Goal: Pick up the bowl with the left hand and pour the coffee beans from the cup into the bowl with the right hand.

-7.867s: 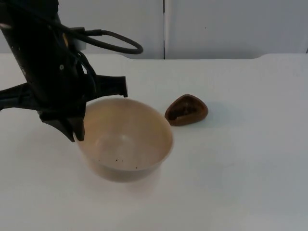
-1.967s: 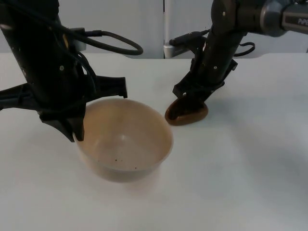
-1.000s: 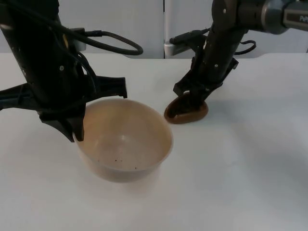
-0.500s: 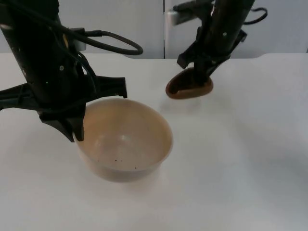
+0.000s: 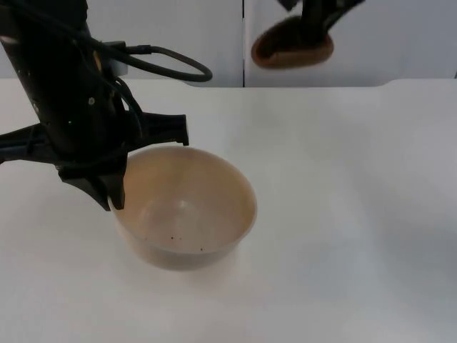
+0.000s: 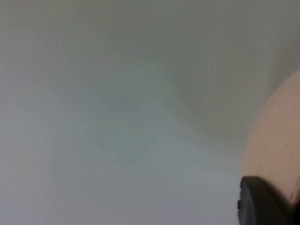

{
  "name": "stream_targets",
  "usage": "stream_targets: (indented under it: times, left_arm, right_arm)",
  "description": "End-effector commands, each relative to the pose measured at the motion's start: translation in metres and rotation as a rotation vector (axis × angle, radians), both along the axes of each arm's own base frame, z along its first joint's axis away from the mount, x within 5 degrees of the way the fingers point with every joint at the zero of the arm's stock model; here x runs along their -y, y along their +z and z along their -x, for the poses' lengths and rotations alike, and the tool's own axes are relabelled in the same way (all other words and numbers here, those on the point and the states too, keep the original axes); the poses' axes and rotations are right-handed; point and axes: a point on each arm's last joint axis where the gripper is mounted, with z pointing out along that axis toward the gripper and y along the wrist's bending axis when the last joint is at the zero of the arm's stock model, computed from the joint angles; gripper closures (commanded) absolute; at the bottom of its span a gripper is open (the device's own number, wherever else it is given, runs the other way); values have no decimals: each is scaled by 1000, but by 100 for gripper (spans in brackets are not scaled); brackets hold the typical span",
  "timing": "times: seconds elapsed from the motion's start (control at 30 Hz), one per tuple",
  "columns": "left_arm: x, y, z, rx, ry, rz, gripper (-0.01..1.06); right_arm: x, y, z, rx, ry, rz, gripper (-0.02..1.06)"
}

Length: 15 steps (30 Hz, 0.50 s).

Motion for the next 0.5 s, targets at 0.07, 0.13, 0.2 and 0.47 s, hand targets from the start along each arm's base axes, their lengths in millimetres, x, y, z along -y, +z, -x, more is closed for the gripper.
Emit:
stream_targets:
  times: [0.07,0.13,0.2,0.47]
  left_arm:
    - [1,1,1,4,-4,-4,100]
    - [1,1,1,4,-4,-4,100]
    - [1,1,1,3,0,2,100]
    - [2,1,1,1,3,6,100]
  right_arm:
    - [5,32,11,52,7,-23,105]
    - [7,41,14,69,6,-32,105]
    - [8,49,17,80,-6,-46,105]
    - [11,68,28,83,-53,-101,105]
